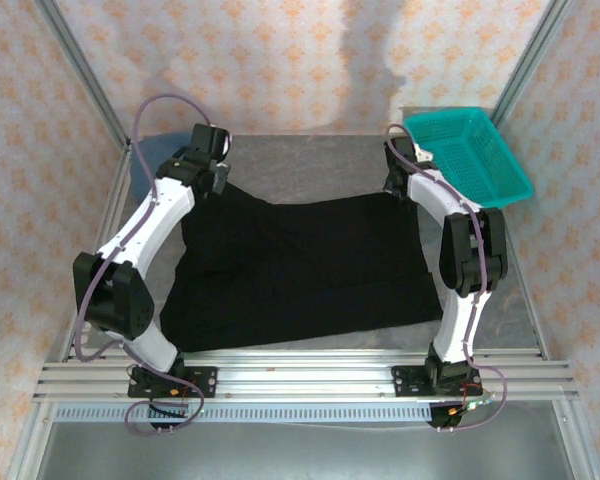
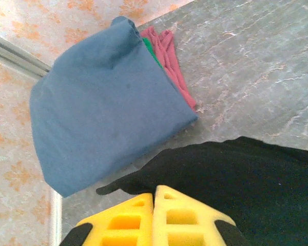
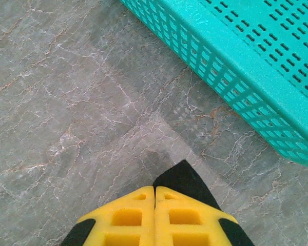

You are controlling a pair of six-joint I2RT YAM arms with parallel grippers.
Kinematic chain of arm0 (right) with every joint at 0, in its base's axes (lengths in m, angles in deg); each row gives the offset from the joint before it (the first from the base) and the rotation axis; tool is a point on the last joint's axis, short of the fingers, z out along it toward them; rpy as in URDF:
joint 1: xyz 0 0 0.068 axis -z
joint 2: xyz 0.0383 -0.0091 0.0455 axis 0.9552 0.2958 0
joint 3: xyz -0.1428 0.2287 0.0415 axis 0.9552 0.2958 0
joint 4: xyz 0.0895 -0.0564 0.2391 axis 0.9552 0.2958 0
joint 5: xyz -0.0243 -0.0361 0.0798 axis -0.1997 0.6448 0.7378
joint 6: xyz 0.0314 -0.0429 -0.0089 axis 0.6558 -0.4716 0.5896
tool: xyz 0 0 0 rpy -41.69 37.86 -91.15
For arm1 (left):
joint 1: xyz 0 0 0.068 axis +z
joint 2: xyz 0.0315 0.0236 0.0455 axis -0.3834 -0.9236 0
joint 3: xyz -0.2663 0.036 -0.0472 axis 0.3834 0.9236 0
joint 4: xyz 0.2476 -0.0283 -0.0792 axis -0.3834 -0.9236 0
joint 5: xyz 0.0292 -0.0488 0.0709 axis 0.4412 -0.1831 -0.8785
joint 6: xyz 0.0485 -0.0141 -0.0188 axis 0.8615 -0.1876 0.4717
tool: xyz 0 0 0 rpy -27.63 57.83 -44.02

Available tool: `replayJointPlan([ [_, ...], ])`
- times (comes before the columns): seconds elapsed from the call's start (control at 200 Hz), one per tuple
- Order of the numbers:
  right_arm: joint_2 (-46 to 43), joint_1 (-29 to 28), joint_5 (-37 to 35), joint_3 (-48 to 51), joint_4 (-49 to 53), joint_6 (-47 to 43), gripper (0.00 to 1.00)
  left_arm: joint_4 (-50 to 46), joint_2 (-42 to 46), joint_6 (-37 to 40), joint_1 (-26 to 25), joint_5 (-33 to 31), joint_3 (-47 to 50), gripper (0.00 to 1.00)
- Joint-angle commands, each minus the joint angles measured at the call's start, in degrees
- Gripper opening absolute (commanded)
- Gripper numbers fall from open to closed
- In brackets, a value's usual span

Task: Fold and stack the t-shirts

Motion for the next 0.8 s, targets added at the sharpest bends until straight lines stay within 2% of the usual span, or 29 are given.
replayJointPlan([
  [0.0, -2.2, 0.5, -2.0, 0.6, -1.3, -1.2, 0.0, 3.0, -1.6, 4.1, -0.2, -6.3, -3.3, 0.0],
  [0.225, -3.4, 0.6, -2.0, 1.6, -2.0, -1.5, 0.0, 4.0, -1.3, 5.3, -0.6, -6.5, -1.5, 0.0],
  [0.425, -6.0, 0.6, -0.5, 4.5, -3.3, -2.4, 0.0, 3.6, 3.6, 4.8, -0.8, -4.4, 2.3, 0.0],
  [0.796, -13.1, 0.7, -0.4, 13.9, -4.6, -1.9, 0.0, -1.7, 13.7, -1.7, -1.8, -0.5, 13.7, 0.0],
])
